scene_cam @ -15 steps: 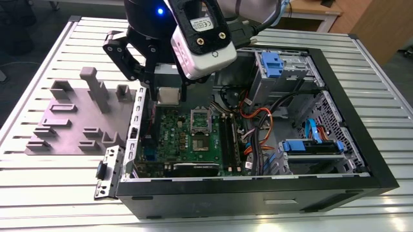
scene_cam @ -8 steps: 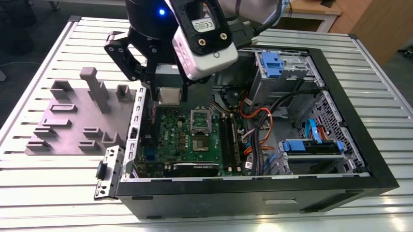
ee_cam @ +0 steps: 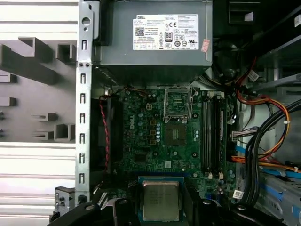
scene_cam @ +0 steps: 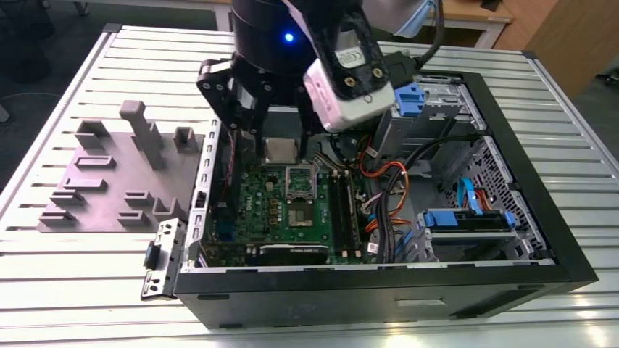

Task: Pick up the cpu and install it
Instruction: 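Pick up the cpu and move it towards the insertion slot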

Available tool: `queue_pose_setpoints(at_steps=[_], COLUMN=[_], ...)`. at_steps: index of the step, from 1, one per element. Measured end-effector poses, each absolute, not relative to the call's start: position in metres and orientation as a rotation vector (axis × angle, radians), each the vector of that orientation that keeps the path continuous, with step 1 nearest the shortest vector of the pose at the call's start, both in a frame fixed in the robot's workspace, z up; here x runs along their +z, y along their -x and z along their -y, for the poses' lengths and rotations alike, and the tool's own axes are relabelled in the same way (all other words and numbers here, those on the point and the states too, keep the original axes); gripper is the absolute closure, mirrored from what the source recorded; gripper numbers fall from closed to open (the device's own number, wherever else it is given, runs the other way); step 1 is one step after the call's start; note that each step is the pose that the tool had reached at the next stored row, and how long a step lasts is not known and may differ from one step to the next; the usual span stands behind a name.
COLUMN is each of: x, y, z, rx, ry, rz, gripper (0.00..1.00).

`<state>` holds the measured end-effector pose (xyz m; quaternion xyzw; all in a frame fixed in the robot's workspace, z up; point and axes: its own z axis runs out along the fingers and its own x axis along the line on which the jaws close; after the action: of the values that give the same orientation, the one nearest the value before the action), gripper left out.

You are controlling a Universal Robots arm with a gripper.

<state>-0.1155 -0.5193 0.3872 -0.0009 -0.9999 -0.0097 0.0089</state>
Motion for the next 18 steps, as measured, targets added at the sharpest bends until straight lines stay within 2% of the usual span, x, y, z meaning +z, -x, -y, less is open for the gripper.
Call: queue_pose_setpoints(at_steps=[10,18], x=[0.369,0.367], y=[0.102,0.102], z=[0.519,0.519], rx=[-0.03,-0.03], ry=[0.003,0.003], rz=[3.124,3.124], gripper=[0.53,0.53])
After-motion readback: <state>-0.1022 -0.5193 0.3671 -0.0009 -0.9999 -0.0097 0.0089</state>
